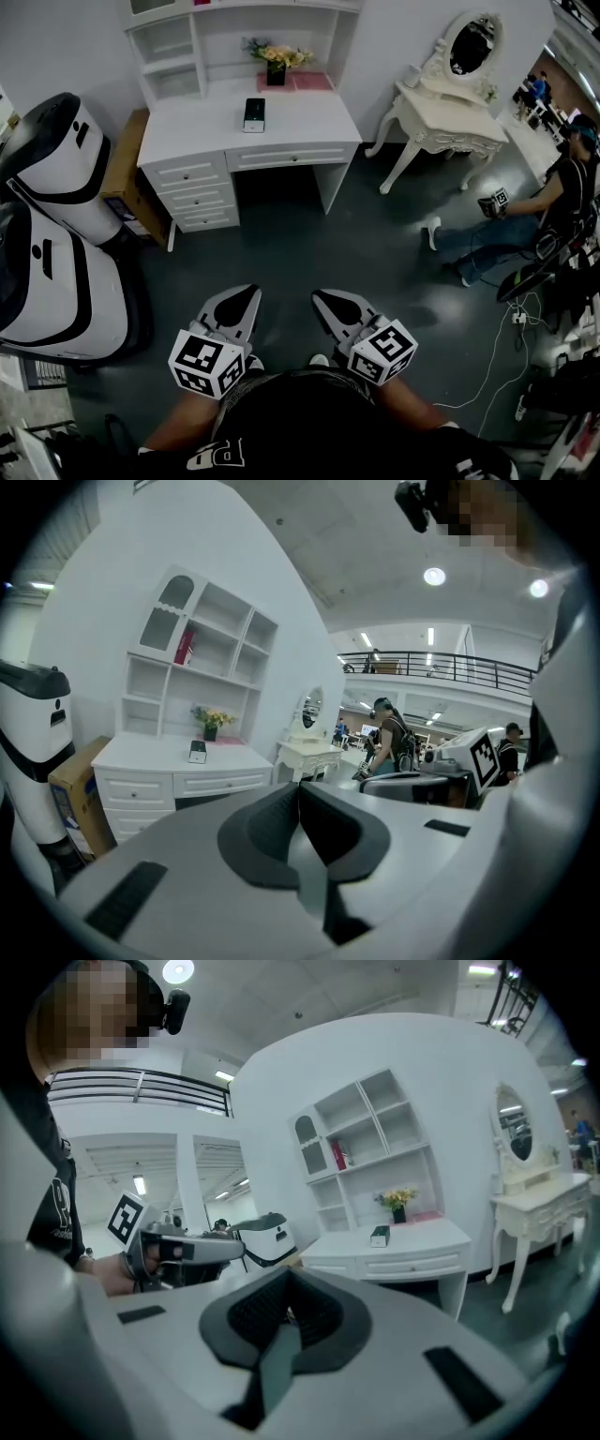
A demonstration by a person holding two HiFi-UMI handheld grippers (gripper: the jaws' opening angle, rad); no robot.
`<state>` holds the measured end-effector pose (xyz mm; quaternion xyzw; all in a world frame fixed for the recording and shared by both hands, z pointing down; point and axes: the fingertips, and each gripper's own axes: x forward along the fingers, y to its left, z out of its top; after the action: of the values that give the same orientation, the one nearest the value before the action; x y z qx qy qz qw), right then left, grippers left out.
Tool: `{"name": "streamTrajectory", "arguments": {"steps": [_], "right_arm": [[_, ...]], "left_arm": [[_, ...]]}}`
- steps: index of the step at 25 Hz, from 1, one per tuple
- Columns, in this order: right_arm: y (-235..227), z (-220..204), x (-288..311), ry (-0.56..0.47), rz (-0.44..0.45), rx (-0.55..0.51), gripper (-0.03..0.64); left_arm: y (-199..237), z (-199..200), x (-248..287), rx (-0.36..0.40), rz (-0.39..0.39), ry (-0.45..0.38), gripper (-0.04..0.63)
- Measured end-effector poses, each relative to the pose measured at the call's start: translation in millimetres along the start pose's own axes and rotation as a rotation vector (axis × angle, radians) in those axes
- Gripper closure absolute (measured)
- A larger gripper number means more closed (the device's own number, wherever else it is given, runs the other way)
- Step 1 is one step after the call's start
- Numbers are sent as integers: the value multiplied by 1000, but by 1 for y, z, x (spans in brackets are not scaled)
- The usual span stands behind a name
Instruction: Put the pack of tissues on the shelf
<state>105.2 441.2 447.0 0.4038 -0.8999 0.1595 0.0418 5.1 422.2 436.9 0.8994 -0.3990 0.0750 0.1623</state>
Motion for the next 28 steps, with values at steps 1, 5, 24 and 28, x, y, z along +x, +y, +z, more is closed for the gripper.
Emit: {"name": "streamTrajectory", "arguments": {"steps": [1,5,24,28], "right_arm": [[4,-1,4,0,2,3,607],[19,-1,21,-15,-2,6,607],[76,-7,83,-14,-43,20,607],[71,-11,89,-1,-48,35,607]], "left_arm": [[4,-1,-3,0,0,2,580],[23,-5,-17,3,-1,16,580],[95,-13,-72,-9,-6,14,578],[99,-14,-71,-15,-5,9,580]]}}
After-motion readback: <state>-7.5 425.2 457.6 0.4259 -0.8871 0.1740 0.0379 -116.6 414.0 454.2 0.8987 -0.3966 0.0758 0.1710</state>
